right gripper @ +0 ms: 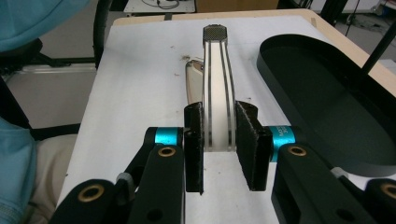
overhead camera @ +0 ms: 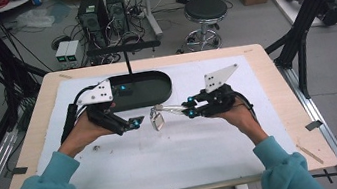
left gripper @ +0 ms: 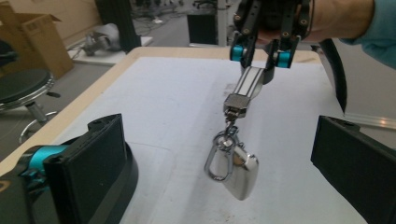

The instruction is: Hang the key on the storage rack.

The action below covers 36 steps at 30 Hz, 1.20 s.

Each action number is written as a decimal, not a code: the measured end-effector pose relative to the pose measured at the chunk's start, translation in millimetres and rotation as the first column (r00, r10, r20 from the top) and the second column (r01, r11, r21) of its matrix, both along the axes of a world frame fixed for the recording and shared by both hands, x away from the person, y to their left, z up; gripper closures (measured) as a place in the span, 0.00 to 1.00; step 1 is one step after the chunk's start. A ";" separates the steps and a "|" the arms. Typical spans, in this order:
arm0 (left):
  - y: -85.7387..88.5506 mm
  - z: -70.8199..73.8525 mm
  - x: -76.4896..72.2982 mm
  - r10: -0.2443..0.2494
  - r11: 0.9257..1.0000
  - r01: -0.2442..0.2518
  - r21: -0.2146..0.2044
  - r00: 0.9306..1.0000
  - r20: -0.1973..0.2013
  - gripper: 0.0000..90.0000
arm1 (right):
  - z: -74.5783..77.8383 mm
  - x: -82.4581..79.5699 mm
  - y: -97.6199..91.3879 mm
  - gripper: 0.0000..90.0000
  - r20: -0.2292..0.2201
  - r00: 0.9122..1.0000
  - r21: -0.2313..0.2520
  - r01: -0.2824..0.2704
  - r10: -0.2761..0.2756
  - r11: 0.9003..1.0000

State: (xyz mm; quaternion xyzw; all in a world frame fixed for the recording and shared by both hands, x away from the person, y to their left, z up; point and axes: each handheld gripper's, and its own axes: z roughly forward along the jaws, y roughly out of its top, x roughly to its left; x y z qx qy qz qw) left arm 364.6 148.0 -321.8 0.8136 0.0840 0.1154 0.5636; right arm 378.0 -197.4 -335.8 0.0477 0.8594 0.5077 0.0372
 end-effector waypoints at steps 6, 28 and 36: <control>-9.3 -6.5 1.5 -0.047 0.998 0.048 0.051 0.999 -0.015 0.13 | 0.3 -1.7 4.6 0.83 0.003 1.000 -0.001 -0.027 0.027 1.000; -33.9 -10.8 0.3 -0.166 0.968 0.174 0.179 0.984 -0.060 0.44 | -1.6 -5.9 21.9 0.83 0.003 0.997 -0.034 -0.083 0.083 0.996; -37.0 -10.1 1.8 -0.185 0.956 0.199 0.217 0.979 -0.083 0.58 | -2.6 -4.8 24.4 0.83 -0.003 0.995 -0.049 -0.098 0.098 0.994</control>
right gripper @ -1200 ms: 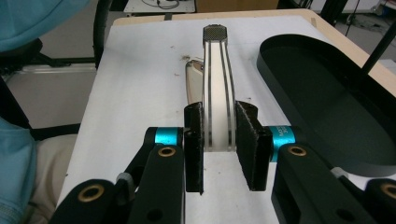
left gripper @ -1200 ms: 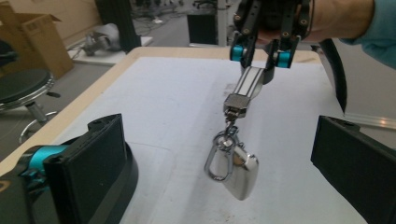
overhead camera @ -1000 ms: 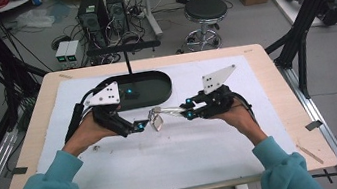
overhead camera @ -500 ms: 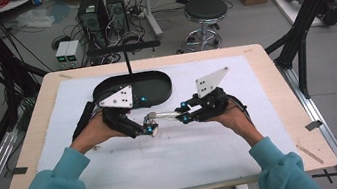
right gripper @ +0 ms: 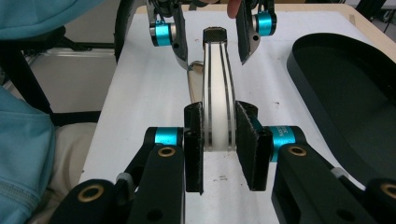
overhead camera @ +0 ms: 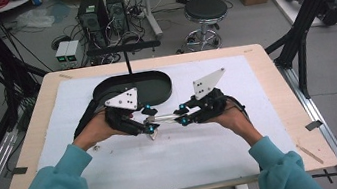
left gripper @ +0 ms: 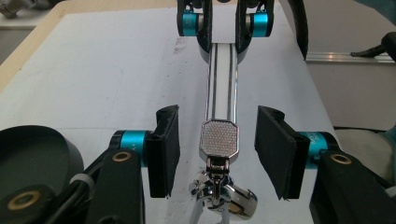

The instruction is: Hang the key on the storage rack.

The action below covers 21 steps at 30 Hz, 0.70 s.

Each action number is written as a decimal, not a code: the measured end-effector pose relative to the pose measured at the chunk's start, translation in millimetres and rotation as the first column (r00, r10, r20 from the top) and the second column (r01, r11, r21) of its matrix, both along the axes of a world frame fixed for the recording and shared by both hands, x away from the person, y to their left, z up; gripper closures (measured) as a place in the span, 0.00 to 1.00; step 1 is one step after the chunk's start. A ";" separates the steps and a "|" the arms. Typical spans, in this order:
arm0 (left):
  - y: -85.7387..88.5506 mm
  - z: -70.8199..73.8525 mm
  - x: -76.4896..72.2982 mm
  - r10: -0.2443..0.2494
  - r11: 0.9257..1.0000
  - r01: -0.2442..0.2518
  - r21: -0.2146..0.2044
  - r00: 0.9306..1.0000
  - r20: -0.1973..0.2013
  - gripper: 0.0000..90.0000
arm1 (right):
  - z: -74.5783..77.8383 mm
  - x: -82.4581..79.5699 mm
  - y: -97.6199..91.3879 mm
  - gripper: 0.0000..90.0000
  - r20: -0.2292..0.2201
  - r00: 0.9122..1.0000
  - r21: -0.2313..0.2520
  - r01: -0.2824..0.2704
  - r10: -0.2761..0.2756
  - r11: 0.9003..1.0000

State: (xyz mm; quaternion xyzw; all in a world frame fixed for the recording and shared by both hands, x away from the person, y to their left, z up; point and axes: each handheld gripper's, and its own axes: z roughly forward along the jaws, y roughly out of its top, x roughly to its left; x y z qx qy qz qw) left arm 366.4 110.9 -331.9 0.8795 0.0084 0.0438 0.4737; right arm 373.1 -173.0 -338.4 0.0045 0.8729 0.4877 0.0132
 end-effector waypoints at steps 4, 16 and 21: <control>0.1 -0.3 0.7 -0.005 1.000 0.004 0.022 1.000 0.016 0.65 | -0.6 0.1 0.3 0.83 0.003 1.000 -0.010 0.002 -0.002 1.000; -0.1 -1.9 1.3 -0.018 0.999 0.017 0.042 1.000 0.015 0.76 | -1.2 -0.7 2.2 0.83 0.004 1.000 -0.010 -0.009 0.009 1.000; -1.8 -2.9 0.7 -0.031 0.999 0.030 0.044 0.999 0.009 0.81 | -1.6 0.0 2.2 0.83 0.004 1.000 -0.014 -0.009 0.009 1.000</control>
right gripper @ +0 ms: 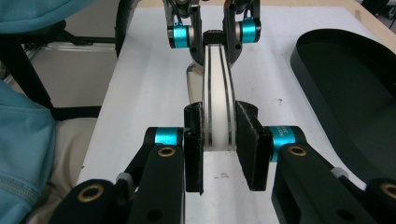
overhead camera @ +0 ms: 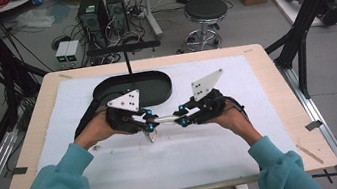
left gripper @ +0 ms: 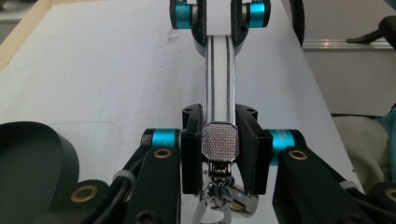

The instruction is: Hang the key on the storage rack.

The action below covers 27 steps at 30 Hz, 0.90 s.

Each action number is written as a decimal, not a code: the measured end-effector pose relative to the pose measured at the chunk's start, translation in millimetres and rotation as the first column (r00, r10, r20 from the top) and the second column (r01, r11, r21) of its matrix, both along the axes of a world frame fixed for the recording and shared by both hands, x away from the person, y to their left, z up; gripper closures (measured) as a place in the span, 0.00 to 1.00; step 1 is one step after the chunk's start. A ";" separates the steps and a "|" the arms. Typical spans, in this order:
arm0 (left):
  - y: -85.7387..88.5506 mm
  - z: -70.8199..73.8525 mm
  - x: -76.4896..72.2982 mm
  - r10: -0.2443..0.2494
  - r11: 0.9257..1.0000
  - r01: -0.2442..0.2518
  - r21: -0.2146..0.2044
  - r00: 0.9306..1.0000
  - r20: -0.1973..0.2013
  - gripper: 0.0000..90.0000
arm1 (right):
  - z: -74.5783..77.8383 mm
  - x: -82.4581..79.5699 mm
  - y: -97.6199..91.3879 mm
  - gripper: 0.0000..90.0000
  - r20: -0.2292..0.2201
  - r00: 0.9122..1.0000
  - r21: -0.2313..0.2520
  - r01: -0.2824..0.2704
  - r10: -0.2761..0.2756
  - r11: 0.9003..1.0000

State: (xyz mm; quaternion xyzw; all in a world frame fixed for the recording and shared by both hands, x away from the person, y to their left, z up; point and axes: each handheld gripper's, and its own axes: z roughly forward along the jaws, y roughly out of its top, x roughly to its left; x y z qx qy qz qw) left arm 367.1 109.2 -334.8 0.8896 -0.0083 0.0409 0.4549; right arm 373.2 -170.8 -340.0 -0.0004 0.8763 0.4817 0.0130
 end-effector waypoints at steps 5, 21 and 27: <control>-1.0 0.9 -1.1 0.009 1.000 -0.009 -0.004 1.000 0.014 0.82 | 0.8 0.6 -2.2 0.82 0.000 1.000 0.009 0.003 -0.003 1.000; 13.4 2.3 5.1 0.142 0.986 -0.141 -0.084 0.990 0.011 0.82 | 0.3 -5.9 -18.0 0.01 0.060 0.951 0.143 0.292 -0.303 0.945; 25.6 3.6 13.4 0.227 0.967 -0.226 -0.117 0.974 0.000 0.82 | -3.6 -12.4 -37.8 0.01 0.051 0.930 0.197 0.349 -0.365 0.916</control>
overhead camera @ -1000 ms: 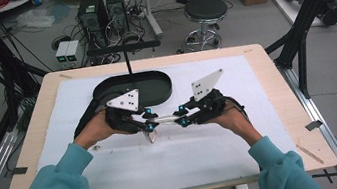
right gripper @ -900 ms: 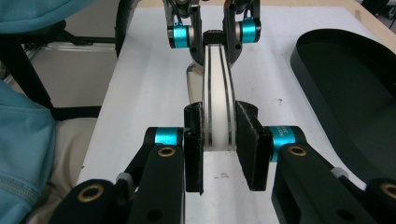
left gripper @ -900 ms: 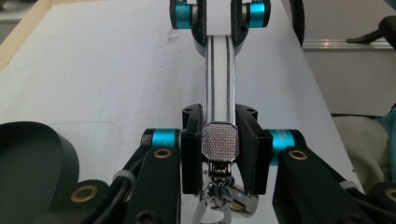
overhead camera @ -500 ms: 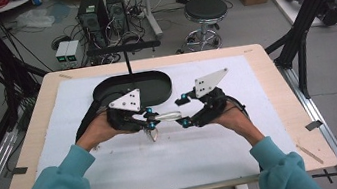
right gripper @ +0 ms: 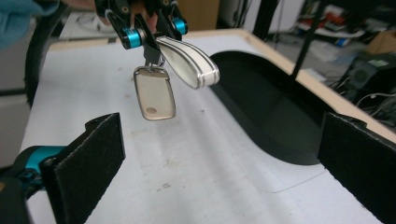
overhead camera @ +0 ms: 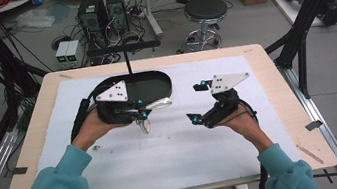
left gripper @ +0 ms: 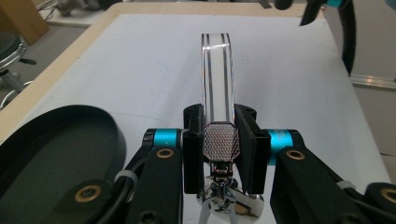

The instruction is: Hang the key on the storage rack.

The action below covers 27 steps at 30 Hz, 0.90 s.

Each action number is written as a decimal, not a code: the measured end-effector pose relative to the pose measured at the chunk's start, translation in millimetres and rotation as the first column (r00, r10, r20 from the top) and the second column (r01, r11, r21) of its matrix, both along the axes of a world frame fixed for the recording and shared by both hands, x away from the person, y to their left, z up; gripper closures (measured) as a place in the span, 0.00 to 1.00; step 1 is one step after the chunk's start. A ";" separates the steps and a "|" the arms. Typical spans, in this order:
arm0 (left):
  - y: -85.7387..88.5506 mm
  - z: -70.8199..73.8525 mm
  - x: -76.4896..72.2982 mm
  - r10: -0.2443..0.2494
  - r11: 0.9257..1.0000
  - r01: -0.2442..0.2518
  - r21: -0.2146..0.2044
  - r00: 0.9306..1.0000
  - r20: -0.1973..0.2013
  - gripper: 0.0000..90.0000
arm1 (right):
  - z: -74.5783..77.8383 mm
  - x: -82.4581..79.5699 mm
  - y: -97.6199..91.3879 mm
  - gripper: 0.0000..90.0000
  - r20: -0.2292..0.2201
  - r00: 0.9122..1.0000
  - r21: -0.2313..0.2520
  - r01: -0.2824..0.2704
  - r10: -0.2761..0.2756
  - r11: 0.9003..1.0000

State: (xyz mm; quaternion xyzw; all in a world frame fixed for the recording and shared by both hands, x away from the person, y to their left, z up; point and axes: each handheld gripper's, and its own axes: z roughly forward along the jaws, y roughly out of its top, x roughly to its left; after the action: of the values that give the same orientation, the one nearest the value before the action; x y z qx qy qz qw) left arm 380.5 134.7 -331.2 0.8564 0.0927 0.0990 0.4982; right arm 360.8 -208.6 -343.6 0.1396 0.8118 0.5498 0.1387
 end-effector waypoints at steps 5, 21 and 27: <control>10.1 2.4 5.4 0.057 0.998 -0.057 -0.023 0.998 0.003 0.82 | -5.2 -9.8 -18.8 0.01 0.018 0.996 0.032 0.087 -0.087 0.996; 23.5 2.7 20.0 0.199 0.972 -0.196 -0.128 0.980 0.012 0.82 | -39.9 -41.2 -74.1 0.01 0.054 0.953 0.183 0.284 -0.298 0.941; 29.5 1.2 27.7 0.253 0.954 -0.248 -0.168 0.967 0.007 0.82 | -49.8 -47.0 -83.9 0.01 0.077 0.922 0.228 0.354 -0.379 0.907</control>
State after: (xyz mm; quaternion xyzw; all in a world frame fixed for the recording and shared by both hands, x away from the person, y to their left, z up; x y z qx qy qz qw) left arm 408.2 164.2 -330.0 0.7919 0.2015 0.1654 0.5522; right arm 313.7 -292.5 -393.4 0.2705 0.6985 0.6038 0.2725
